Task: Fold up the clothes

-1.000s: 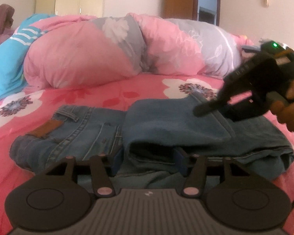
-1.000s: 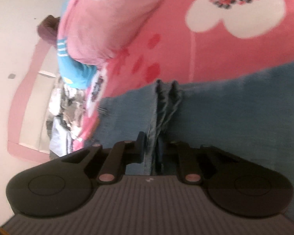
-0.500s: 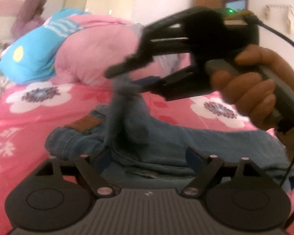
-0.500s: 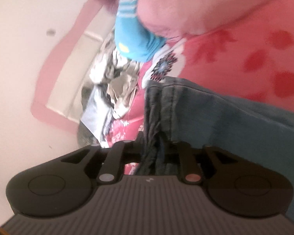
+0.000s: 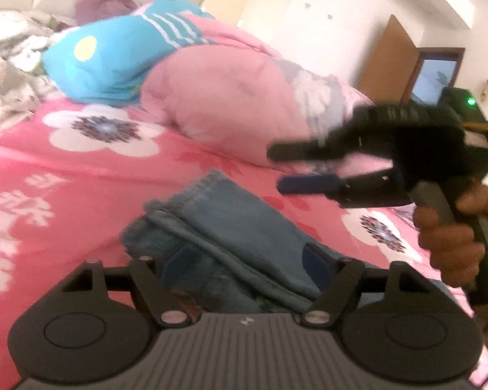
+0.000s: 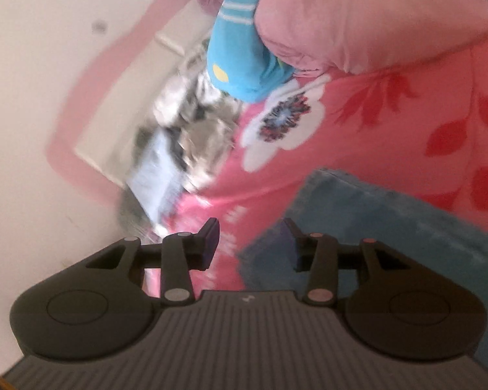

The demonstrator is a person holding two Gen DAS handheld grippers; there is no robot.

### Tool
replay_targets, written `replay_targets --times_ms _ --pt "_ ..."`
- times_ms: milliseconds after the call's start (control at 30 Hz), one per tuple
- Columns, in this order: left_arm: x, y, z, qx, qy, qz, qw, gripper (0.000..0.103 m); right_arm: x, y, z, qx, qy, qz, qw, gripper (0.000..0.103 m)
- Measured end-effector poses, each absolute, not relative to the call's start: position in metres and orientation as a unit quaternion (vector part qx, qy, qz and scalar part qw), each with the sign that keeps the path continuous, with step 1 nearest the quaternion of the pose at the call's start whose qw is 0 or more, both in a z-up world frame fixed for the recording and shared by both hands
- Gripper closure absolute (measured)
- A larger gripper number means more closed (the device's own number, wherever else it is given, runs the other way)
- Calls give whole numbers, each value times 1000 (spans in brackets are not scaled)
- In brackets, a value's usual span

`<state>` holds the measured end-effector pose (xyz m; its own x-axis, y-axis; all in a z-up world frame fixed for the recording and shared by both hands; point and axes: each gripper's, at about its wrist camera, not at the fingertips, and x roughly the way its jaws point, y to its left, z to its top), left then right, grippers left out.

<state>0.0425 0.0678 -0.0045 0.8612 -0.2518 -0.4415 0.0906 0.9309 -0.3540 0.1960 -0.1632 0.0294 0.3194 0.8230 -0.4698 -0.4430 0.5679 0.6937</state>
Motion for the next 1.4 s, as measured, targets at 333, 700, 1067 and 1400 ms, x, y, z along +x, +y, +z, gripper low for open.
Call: replay_targets --times_ms 333,700,1067,1400 --pt "37 80 -12 -112 254 -40 960 48 169 -77 28 -81 356 426 828 63" --pt "36 87 -25 -112 243 -61 962 48 166 -59 15 -123 369 417 822 72" --pt "35 90 -29 -118 238 -66 962 48 167 -66 14 -63 373 411 829 101" --pt "35 91 -30 -118 237 -69 962 48 157 -75 25 37 373 432 820 102"
